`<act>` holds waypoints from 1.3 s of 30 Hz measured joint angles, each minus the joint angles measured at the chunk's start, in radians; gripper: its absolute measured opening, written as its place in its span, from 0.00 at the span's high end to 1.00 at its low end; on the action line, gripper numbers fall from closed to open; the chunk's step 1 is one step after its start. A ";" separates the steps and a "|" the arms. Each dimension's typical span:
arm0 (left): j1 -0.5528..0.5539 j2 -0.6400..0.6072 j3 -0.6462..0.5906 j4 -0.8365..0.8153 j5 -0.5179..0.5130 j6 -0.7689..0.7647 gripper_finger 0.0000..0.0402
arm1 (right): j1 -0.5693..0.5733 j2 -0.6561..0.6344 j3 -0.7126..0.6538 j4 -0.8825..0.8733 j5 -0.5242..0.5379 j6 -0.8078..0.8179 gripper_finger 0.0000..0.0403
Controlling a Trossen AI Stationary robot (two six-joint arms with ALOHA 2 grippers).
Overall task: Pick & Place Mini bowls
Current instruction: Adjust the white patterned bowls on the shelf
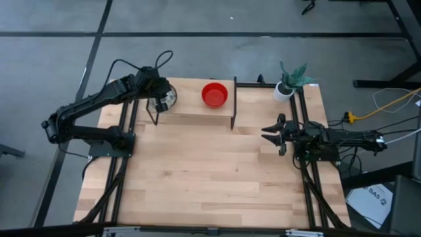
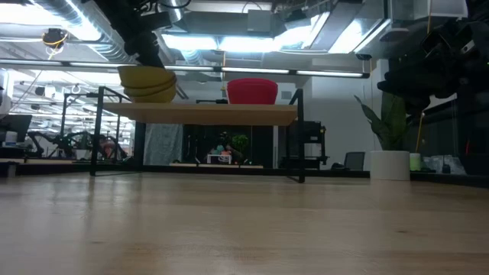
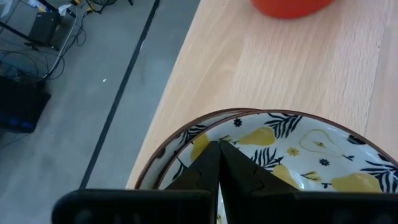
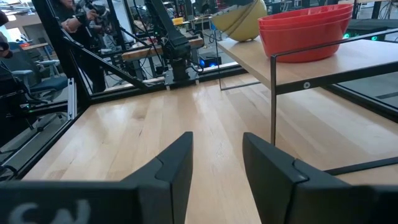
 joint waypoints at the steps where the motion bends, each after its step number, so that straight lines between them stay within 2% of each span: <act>1: 0.000 -0.001 0.000 0.000 0.000 0.000 1.00 | 0.000 0.000 0.000 0.000 0.000 0.000 0.65; 10: 0.000 -0.040 0.000 -0.010 -0.008 -0.028 0.99 | 0.000 0.000 0.000 0.000 0.002 0.000 0.65; 16: 0.000 -0.080 0.000 -0.020 -0.022 -0.027 1.00 | -0.005 0.000 0.000 0.040 0.225 0.000 0.65; 19: 0.000 -0.094 0.000 -0.034 -0.022 -0.027 0.99 | -0.005 0.000 0.000 0.039 0.263 0.013 0.65; 20: 0.000 -0.097 0.000 -0.039 -0.022 -0.027 0.99 | -0.005 0.000 0.000 0.040 0.254 0.052 0.65; 23: 0.000 -0.101 0.000 -0.052 -0.021 -0.028 1.00 | -0.005 0.000 0.000 0.084 0.211 0.297 0.65; 26: 0.000 -0.101 0.000 -0.070 -0.021 -0.027 0.99 | -0.005 0.004 0.000 0.177 0.259 0.522 0.65; 29: 0.000 -0.101 0.000 -0.084 -0.020 -0.029 1.00 | -0.006 0.021 0.001 0.305 0.299 0.565 0.65; 34: 0.000 -0.101 0.000 -0.090 -0.020 -0.029 0.99 | -0.005 0.153 0.117 0.382 0.303 0.500 0.69; 39: 0.000 -0.101 0.000 -0.094 -0.019 -0.028 0.99 | -0.005 0.479 0.374 0.381 0.255 0.371 0.75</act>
